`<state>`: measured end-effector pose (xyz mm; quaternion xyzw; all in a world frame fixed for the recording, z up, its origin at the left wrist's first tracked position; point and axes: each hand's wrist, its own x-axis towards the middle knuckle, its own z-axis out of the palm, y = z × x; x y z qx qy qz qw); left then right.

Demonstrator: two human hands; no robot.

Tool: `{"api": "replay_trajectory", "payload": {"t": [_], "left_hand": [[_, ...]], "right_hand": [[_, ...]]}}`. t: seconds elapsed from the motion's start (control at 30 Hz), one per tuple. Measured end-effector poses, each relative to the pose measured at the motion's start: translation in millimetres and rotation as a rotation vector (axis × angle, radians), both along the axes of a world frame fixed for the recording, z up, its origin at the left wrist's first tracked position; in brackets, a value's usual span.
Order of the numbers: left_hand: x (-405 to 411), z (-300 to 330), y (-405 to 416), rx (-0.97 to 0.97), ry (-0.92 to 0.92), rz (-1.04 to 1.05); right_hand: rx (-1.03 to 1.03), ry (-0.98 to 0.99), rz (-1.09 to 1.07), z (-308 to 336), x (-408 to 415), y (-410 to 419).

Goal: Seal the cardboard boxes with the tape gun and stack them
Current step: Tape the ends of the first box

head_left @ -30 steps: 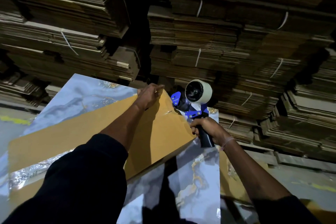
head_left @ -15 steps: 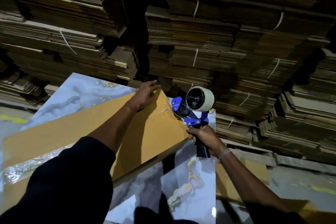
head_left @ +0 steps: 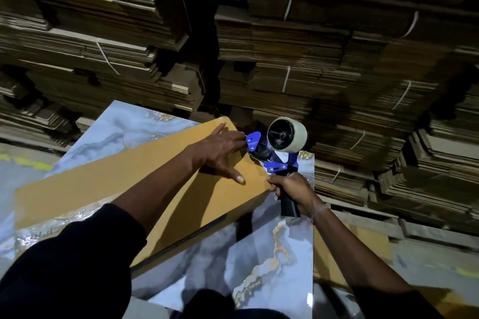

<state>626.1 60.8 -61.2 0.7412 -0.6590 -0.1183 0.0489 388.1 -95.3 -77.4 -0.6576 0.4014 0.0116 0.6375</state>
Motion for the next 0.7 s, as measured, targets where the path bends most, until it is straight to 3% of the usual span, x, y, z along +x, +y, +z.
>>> {"api": "replay_trajectory", "payload": {"t": [0.23, 0.7], "left_hand": [[-23, 8, -2, 0.212, -0.111, 0.024], [-29, 15, 2, 0.24, -0.091, 0.072]], "right_hand": [[0.03, 0.004, -0.002, 1, -1, -2], [-0.025, 0.019, -0.005, 8, -35, 6]]}}
